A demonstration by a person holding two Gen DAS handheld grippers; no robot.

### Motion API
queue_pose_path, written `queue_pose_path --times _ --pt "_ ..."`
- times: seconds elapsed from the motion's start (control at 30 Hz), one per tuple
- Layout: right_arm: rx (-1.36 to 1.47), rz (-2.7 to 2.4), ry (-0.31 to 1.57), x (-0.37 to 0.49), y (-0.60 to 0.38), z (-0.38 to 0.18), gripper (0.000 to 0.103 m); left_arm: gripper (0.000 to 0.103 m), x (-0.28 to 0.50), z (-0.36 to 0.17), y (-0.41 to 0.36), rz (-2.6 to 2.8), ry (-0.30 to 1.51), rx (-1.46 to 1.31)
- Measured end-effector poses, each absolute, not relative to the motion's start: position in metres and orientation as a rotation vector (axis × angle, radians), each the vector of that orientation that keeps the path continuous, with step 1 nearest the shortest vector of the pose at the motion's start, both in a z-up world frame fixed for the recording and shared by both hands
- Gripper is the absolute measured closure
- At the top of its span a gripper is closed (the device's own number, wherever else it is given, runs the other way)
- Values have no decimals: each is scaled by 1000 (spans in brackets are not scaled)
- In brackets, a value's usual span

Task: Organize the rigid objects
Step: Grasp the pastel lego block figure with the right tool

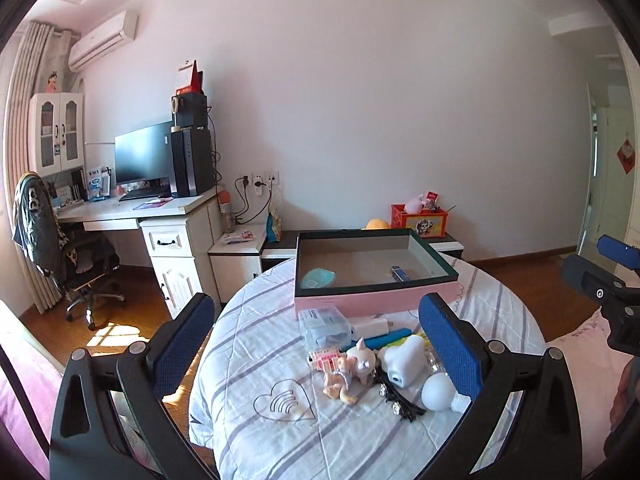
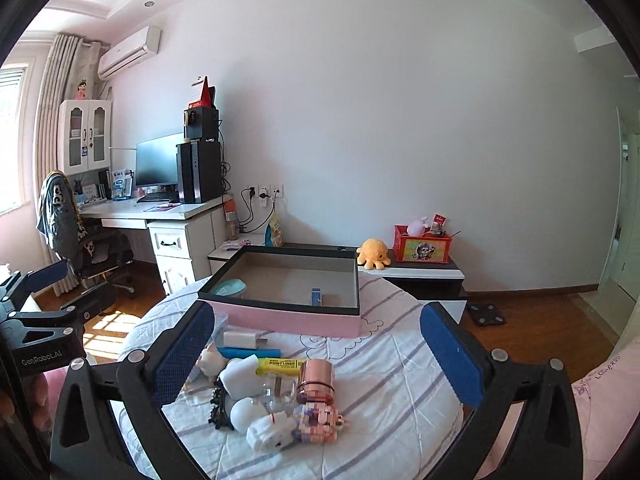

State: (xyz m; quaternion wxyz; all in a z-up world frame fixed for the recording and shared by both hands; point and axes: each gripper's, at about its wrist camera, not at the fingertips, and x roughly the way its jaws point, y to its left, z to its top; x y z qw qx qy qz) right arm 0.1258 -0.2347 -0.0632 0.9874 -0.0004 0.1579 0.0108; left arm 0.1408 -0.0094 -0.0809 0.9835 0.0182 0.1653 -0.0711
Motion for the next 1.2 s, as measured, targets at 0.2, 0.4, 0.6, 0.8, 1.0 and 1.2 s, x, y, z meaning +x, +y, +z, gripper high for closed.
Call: queue_pose_path --times 0.2,0.4,0.6,0.8,1.0,1.2 --pt "11 18 322 98 -233 -66 0 0 110 -82 0 -148 314 37" --pt "7 2 358 93 -234 -83 0 0 110 -91 4 -141 343 26" --pt "7 -59 455 116 -246 -116 0 0 123 -107 9 -134 397 23" --pt "3 -115 620 153 -262 -172 0 0 144 -131 9 -121 474 33" --pt "-6 -78 746 181 -265 -218 0 0 164 -149 7 -110 534 48" --pt "8 -25 792 203 -260 -236 0 0 180 -165 9 -93 584 51"
